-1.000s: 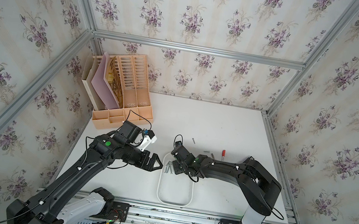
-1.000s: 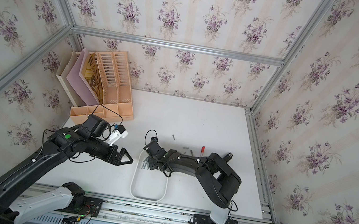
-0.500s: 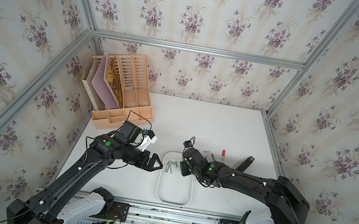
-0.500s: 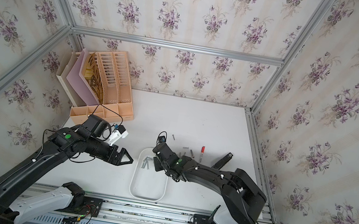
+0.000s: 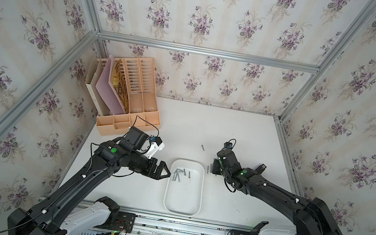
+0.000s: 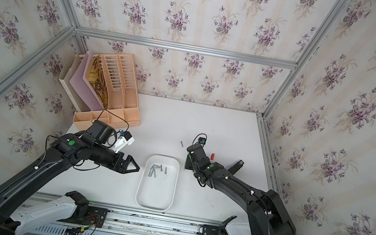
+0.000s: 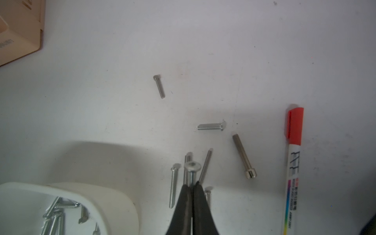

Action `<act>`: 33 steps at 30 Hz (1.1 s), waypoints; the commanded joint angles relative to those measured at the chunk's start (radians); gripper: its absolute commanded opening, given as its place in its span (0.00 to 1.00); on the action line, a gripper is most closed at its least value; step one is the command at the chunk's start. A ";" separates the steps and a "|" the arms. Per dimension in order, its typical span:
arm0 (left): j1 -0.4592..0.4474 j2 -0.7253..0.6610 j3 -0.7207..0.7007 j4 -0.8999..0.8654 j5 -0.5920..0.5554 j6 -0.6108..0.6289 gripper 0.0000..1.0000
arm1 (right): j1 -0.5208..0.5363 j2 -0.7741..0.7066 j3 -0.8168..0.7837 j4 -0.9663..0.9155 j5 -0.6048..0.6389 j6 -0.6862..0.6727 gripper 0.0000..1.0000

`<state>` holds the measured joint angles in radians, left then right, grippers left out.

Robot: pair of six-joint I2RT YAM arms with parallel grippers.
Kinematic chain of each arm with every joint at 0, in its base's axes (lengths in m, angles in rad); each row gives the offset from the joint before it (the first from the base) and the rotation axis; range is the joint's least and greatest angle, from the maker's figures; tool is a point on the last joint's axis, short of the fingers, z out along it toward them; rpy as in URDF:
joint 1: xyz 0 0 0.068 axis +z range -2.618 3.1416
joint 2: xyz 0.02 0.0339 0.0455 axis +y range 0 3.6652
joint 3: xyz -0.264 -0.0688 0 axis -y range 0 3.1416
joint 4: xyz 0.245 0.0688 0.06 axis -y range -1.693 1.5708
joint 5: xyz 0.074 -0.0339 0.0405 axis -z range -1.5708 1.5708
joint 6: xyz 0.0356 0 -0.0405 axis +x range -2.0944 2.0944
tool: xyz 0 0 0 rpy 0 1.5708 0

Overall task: Take out the screws from the storage box
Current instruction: Place the screw at the center of the board.

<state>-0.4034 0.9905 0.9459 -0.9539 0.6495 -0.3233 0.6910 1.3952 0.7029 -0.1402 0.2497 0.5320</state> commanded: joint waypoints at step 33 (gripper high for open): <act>0.001 -0.004 0.002 -0.002 -0.003 0.002 1.00 | -0.093 0.106 0.023 -0.058 -0.116 0.040 0.24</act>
<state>-0.4034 0.9894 0.9459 -0.9539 0.6495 -0.3233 0.5991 1.5089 0.7250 -0.2012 0.1307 0.5762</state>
